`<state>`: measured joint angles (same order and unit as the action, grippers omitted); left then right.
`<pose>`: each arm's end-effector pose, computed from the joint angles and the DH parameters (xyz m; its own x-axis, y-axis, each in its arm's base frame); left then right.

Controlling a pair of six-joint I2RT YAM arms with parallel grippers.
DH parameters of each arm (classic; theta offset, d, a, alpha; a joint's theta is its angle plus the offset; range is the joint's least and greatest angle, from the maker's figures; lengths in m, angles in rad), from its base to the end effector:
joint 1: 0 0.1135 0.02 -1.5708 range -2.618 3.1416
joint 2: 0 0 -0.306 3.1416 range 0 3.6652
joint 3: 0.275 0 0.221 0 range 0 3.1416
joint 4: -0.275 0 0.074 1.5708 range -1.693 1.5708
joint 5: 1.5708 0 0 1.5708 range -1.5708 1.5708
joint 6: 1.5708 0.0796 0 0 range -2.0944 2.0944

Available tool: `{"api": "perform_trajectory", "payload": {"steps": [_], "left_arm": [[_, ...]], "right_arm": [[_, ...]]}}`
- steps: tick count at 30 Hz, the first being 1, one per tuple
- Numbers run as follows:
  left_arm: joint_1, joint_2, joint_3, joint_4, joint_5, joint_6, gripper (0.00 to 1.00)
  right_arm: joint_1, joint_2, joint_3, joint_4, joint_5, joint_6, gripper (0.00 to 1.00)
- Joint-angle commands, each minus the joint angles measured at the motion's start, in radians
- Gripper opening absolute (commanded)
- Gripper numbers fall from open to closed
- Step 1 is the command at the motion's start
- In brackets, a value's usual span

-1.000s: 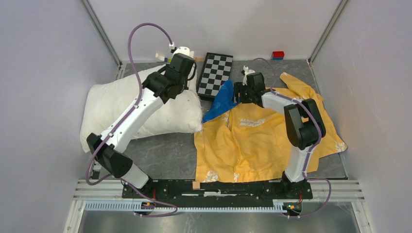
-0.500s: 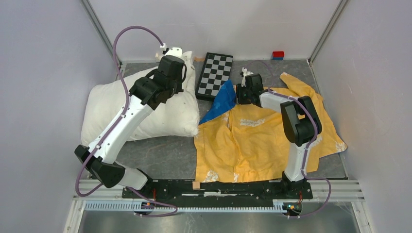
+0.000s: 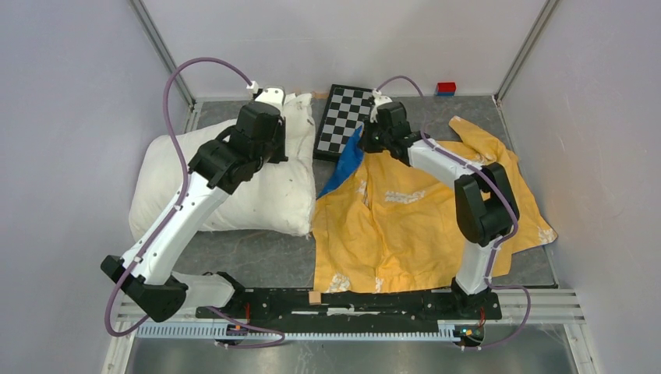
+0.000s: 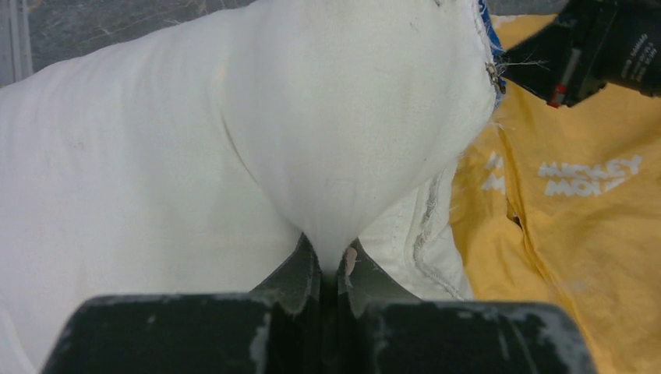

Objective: Put the pillow into the pillowcase

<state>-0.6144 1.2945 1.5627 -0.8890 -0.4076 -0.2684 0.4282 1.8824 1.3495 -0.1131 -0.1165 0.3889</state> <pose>0.2187 -0.1157 0.4366 -0.5288 0.0751 -0.8454 0.1302 0.9915 0.0066 0.4053 0.1952 0.2563 -0.6951 0.0967 -0.7123 -0.2521 0.8952 0.3675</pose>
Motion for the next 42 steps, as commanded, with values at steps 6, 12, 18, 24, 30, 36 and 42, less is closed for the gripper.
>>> {"api": "perform_trajectory", "payload": {"steps": [6,12,18,24,30,36,42], "left_arm": [[-0.007,-0.135,-0.093,0.117,0.170,-0.053,0.02],[-0.008,-0.175,-0.137,0.127,0.230,-0.079,0.02],[-0.009,-0.171,-0.168,0.155,0.296,-0.104,0.02],[-0.037,-0.171,-0.206,0.214,0.376,-0.154,0.02],[-0.132,-0.149,-0.195,0.238,0.317,-0.205,0.03],[-0.218,-0.102,-0.165,0.279,0.249,-0.254,0.02],[-0.254,-0.056,-0.130,0.299,0.169,-0.288,0.03]], "right_arm": [[0.102,0.204,0.368,0.160,-0.019,0.239,0.00],[0.104,0.376,0.595,0.117,-0.055,0.195,0.19],[0.086,0.237,0.575,-0.065,-0.002,0.056,0.69],[0.087,-0.069,0.259,-0.197,0.103,-0.016,0.72],[0.097,-0.327,-0.171,-0.154,0.180,-0.046,0.63],[0.112,-0.381,-0.365,-0.091,0.162,-0.058,0.62],[0.142,-0.341,-0.398,-0.060,0.168,-0.067,0.62]]}}
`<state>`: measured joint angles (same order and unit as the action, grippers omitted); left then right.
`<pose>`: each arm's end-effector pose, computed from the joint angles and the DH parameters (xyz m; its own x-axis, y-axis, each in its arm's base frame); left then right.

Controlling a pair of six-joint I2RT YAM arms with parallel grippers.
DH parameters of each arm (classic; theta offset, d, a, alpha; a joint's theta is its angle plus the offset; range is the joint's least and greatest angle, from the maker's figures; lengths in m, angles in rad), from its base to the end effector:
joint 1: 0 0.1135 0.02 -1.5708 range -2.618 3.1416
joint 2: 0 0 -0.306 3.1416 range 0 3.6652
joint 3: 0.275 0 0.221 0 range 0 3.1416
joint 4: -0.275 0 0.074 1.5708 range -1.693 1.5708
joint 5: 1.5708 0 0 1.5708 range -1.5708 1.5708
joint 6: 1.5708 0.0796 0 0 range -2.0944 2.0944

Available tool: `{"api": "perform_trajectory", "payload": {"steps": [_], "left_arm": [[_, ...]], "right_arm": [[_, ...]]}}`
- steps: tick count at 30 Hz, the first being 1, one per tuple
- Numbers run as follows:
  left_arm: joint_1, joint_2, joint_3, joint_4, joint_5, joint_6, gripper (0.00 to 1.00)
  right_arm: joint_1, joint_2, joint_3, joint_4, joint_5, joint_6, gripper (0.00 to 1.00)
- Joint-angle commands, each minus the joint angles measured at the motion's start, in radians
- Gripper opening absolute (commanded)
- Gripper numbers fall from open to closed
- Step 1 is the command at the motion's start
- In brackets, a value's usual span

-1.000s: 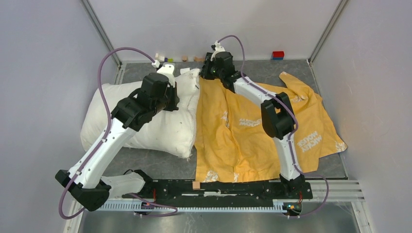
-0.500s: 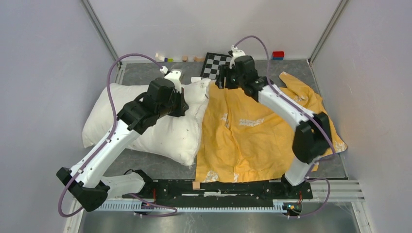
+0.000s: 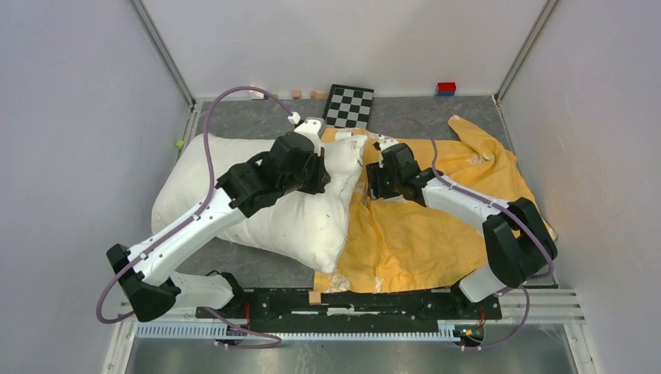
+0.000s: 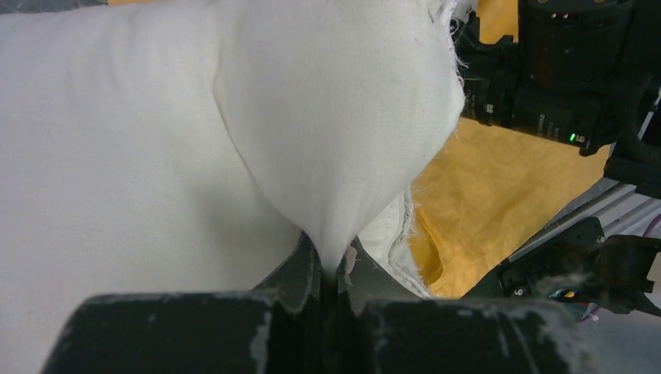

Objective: Put the pillow into the pillowcase

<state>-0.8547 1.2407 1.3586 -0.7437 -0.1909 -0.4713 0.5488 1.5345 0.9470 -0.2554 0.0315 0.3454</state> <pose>0.1744 -0.1774 0.3985 -0.6330 0.0484 -0.7726 0.3954 0.8782 -0.2690 0.2755 0.1655 0.2367 -0.7698 -0.0740 -0.6340 -0.2581 0.9445 0.2031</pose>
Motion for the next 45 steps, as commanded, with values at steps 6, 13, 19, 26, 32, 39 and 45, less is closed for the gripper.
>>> {"api": "perform_trajectory", "payload": {"steps": [6,13,19,26,32,39,45], "left_arm": [[-0.016,0.008,0.106,0.164,-0.062,-0.094,0.02],[-0.041,0.060,0.171,0.166,-0.053,-0.084,0.03],[-0.044,0.077,0.139,0.171,-0.055,-0.086,0.02],[-0.053,0.102,0.067,0.199,0.078,-0.049,0.02],[-0.086,0.085,-0.126,0.287,0.222,-0.036,0.02],[-0.148,0.163,-0.190,0.326,0.212,-0.009,0.03],[-0.159,0.262,-0.106,0.293,0.163,0.002,0.02]], "right_arm": [[0.023,0.058,-0.031,0.125,0.011,-0.027,0.61],[0.023,0.093,-0.047,0.141,0.021,-0.049,0.52],[0.019,0.043,-0.061,0.112,0.069,-0.048,0.16],[-0.027,-0.139,-0.114,0.081,0.141,-0.002,0.00],[-0.037,-0.318,-0.154,0.078,0.216,0.021,0.00],[-0.037,-0.405,-0.134,0.059,0.235,0.010,0.00],[-0.036,-0.439,-0.122,0.061,0.159,-0.039,0.00]]}}
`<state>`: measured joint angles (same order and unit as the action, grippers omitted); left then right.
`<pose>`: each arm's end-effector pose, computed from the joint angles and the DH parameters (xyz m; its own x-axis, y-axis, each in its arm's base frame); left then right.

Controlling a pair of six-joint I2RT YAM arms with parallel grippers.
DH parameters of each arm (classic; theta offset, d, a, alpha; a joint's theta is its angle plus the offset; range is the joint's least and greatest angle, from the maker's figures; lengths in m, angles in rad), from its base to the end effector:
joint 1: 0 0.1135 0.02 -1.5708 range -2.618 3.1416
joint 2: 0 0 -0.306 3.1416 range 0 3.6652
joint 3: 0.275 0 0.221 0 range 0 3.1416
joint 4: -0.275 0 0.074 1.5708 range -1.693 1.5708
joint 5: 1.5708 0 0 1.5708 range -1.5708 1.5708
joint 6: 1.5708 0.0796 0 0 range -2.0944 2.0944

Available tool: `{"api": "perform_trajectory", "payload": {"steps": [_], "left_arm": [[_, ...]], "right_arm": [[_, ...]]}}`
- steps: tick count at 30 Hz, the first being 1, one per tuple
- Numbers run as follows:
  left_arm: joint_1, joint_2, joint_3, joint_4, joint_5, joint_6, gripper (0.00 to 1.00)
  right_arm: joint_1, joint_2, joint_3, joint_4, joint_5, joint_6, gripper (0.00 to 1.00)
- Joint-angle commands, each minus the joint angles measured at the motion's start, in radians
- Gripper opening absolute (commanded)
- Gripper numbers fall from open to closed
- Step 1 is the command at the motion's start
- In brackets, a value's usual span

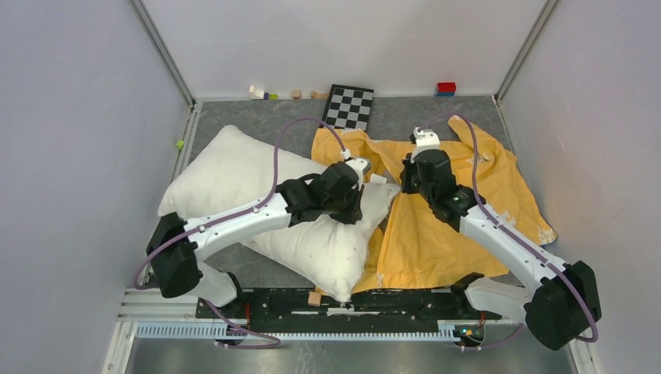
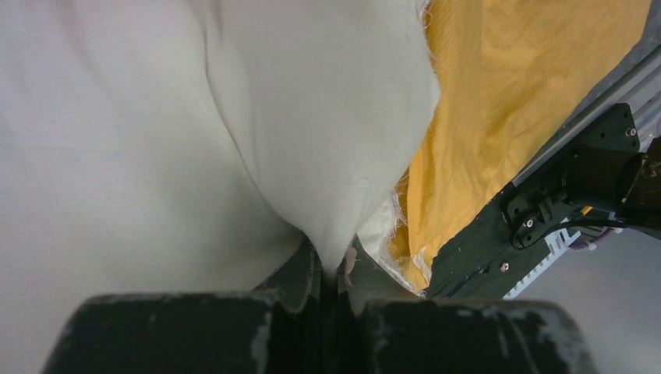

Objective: Put the pillow into the pillowcase

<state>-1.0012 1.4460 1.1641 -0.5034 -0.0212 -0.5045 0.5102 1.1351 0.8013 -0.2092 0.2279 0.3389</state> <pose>0.1694 -0.2614 0.3070 -0.7368 0.2545 -0.6263 0.5457 0.7708 -0.3287 0.2193 0.1021 0.2996 -0.5273 0.0760 -0.8463 -0.1396 0.9747 0.1745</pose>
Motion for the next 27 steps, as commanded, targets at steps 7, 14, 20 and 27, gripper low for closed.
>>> {"api": "perform_trajectory", "payload": {"steps": [7,14,20,27], "left_arm": [[-0.013,0.298,0.332,-0.113,-0.141,0.103,0.02],[-0.013,0.308,0.598,-0.155,-0.203,0.149,0.02],[-0.011,0.380,0.730,-0.120,-0.188,0.206,0.02],[0.075,0.465,0.536,0.240,-0.128,0.156,0.02]], "right_arm": [[0.008,-0.112,0.046,-0.003,-0.063,-0.080,0.00],[0.017,-0.148,0.043,-0.068,-0.126,-0.124,0.00],[0.026,-0.163,0.021,-0.103,-0.144,-0.138,0.00],[0.027,-0.178,0.081,-0.165,-0.176,-0.147,0.00]]}}
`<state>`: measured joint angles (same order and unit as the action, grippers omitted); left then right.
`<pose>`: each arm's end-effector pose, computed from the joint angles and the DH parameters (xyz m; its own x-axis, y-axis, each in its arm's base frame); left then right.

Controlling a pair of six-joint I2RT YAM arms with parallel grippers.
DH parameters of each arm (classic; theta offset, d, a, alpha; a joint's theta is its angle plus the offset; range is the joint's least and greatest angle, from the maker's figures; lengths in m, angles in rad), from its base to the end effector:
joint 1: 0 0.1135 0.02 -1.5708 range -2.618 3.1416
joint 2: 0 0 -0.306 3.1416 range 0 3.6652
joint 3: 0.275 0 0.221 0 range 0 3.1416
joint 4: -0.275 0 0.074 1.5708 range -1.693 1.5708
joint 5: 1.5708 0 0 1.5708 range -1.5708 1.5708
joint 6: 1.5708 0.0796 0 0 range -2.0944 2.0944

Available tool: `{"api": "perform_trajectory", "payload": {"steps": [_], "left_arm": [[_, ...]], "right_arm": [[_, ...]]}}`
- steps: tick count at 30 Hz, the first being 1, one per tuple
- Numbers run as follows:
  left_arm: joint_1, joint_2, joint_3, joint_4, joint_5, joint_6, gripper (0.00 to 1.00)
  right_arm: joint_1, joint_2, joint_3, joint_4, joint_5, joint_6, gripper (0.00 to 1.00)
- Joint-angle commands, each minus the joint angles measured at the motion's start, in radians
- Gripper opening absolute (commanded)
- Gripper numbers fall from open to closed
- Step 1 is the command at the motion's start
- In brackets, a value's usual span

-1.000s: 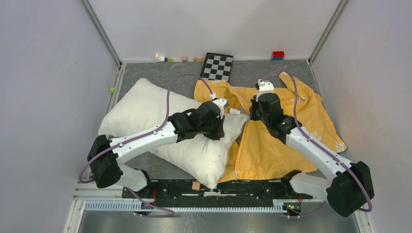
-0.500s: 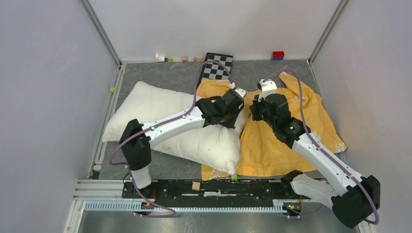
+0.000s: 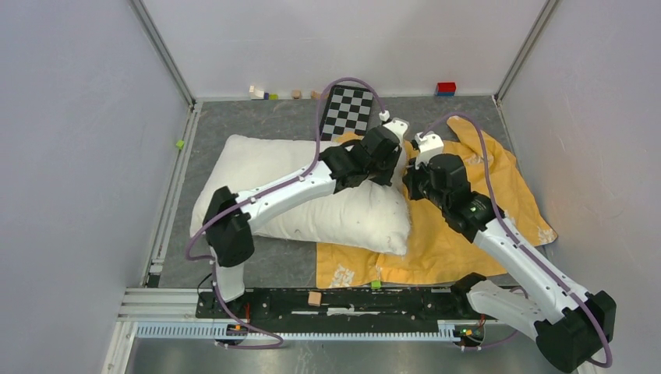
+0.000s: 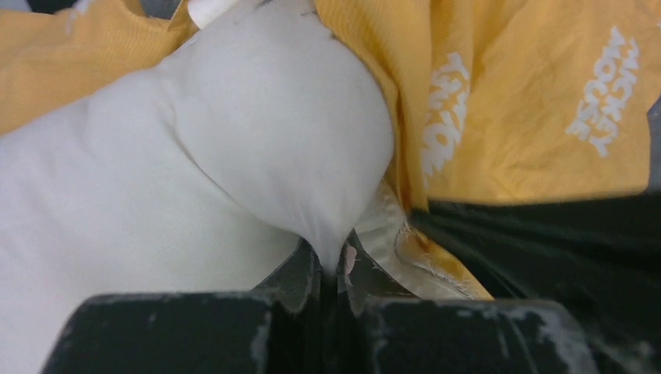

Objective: Put the pillow into the pillowcase

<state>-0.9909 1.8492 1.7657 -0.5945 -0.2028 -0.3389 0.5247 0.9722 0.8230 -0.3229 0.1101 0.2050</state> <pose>0.2542 -0.3588 0.3545 -0.5680 0.2728 -0.7765 0.5775 0.8044 -0.1398 0.1802 0.0942 0.3244 -0.4695 -0.0379 -0.8821 -0.3244 0.9366 0.1324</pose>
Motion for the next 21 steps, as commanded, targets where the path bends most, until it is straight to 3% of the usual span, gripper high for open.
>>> {"api": "perform_trajectory", "payload": {"steps": [1,8,10,14,21], "left_arm": [[0.085,0.084,-0.081,0.366,0.083,-0.041,0.02],[0.081,0.191,-0.156,0.444,0.090,-0.124,0.03],[0.081,0.184,-0.160,0.409,0.098,-0.132,0.16],[0.074,0.055,-0.219,0.390,0.131,-0.125,0.56],[0.057,-0.236,-0.324,0.257,0.198,-0.138,0.79]], "right_arm": [[0.012,-0.017,0.067,-0.059,-0.066,-0.015,0.00],[0.012,0.017,0.067,-0.051,-0.048,0.013,0.00],[0.009,0.041,0.073,-0.095,0.033,0.025,0.00],[0.007,0.069,0.066,-0.120,0.070,0.032,0.00],[0.005,0.094,0.065,-0.110,0.084,0.039,0.00]]}}
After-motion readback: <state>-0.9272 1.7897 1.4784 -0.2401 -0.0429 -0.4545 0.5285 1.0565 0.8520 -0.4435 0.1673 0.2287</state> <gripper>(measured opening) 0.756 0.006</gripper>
